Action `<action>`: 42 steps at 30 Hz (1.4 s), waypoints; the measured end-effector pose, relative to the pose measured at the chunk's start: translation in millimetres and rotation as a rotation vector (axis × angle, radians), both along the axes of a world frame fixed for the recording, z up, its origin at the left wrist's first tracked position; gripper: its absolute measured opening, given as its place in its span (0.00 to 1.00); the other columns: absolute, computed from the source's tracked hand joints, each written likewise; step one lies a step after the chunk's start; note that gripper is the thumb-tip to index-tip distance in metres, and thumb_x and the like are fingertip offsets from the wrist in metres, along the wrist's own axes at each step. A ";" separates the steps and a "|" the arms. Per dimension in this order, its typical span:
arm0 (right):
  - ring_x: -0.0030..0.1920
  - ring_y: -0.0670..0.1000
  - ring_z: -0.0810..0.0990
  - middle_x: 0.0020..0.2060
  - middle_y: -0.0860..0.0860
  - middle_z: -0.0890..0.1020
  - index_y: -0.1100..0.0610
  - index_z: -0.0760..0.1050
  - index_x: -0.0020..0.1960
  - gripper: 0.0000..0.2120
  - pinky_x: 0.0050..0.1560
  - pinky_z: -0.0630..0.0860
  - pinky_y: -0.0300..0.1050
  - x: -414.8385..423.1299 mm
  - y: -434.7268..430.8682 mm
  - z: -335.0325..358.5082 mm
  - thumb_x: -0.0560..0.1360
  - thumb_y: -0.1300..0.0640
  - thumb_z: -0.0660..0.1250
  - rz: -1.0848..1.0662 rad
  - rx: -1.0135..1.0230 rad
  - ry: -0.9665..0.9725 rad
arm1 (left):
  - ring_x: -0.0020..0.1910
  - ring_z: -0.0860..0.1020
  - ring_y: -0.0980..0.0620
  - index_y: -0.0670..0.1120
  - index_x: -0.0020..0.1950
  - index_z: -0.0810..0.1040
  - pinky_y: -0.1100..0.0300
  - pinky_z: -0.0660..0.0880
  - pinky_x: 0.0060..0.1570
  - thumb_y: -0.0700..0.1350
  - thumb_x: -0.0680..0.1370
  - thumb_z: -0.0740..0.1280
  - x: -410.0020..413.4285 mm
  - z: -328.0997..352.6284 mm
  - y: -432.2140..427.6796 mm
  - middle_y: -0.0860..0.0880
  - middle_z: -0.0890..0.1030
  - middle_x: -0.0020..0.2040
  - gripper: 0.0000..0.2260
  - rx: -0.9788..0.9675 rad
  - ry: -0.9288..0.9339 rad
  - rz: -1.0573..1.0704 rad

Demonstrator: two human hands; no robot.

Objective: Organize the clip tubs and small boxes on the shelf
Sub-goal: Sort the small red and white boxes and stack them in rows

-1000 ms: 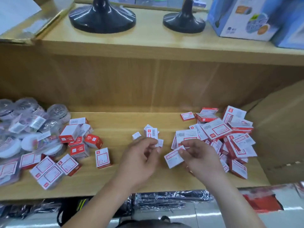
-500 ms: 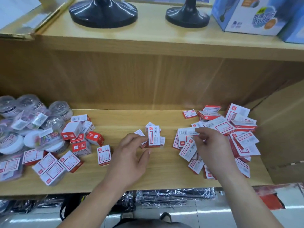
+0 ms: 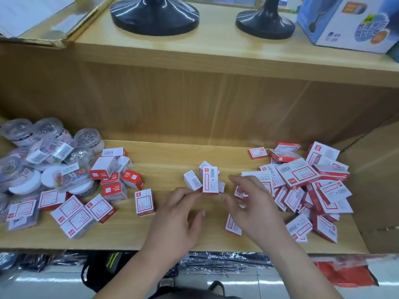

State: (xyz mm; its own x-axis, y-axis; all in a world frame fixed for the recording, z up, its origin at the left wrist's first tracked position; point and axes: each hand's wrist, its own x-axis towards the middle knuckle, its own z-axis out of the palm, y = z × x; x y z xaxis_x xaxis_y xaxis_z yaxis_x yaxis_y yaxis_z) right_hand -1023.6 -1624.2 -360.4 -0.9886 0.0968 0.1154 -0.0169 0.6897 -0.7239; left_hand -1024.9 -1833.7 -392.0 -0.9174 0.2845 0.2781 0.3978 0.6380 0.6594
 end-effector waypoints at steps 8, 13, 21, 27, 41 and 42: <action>0.79 0.46 0.57 0.81 0.44 0.54 0.34 0.59 0.77 0.40 0.75 0.62 0.45 -35.6 -35.5 1.5 0.70 0.40 0.75 0.072 0.045 -0.239 | 0.53 0.77 0.48 0.47 0.57 0.81 0.54 0.73 0.58 0.46 0.73 0.71 7.8 -11.4 -32.5 0.52 0.80 0.55 0.13 -0.265 0.097 0.031; 0.75 0.47 0.66 0.78 0.46 0.63 0.39 0.66 0.74 0.34 0.71 0.64 0.43 -44.1 -51.0 -7.2 0.71 0.44 0.76 0.059 0.121 -0.237 | 0.54 0.78 0.49 0.46 0.59 0.82 0.55 0.74 0.59 0.45 0.74 0.71 11.6 -13.6 -61.6 0.51 0.81 0.55 0.14 -0.267 0.092 0.056; 0.65 0.42 0.75 0.64 0.42 0.73 0.46 0.72 0.72 0.36 0.67 0.73 0.45 -34.5 -86.2 -10.9 0.67 0.47 0.79 0.114 -0.042 -0.189 | 0.56 0.77 0.49 0.48 0.62 0.79 0.54 0.75 0.56 0.47 0.74 0.70 11.1 -3.8 -64.8 0.53 0.78 0.59 0.16 -0.171 0.043 0.132; 0.59 0.37 0.79 0.61 0.41 0.80 0.40 0.70 0.71 0.37 0.57 0.81 0.43 -26.8 -69.5 2.9 0.69 0.64 0.78 0.230 -0.432 -0.418 | 0.68 0.72 0.56 0.52 0.78 0.65 0.57 0.73 0.65 0.60 0.72 0.70 5.0 -7.3 -50.6 0.58 0.70 0.70 0.36 -0.022 -0.154 0.165; 0.57 0.42 0.82 0.59 0.40 0.82 0.38 0.69 0.69 0.35 0.52 0.81 0.43 -29.8 -71.5 4.3 0.75 0.73 0.62 0.187 -0.370 -0.429 | 0.55 0.77 0.64 0.58 0.73 0.74 0.64 0.75 0.56 0.60 0.68 0.74 -12.5 -5.0 -35.3 0.59 0.74 0.58 0.33 0.150 -0.138 0.184; 0.59 0.41 0.81 0.62 0.40 0.81 0.39 0.69 0.70 0.35 0.56 0.80 0.43 -28.8 -70.5 1.2 0.75 0.73 0.62 0.170 -0.376 -0.404 | 0.52 0.77 0.63 0.58 0.72 0.74 0.61 0.76 0.54 0.59 0.70 0.74 -14.0 -3.6 -33.4 0.59 0.74 0.55 0.31 0.156 -0.133 0.195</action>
State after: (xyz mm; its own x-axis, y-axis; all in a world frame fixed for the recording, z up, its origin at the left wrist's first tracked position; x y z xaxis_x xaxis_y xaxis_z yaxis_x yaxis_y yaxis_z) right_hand -1052.5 -1694.7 -359.2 -0.9522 -0.1064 -0.2862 0.2235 0.3958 -0.8907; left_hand -1038.9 -1867.2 -395.7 -0.9821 0.0626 0.1779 0.1808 0.5806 0.7938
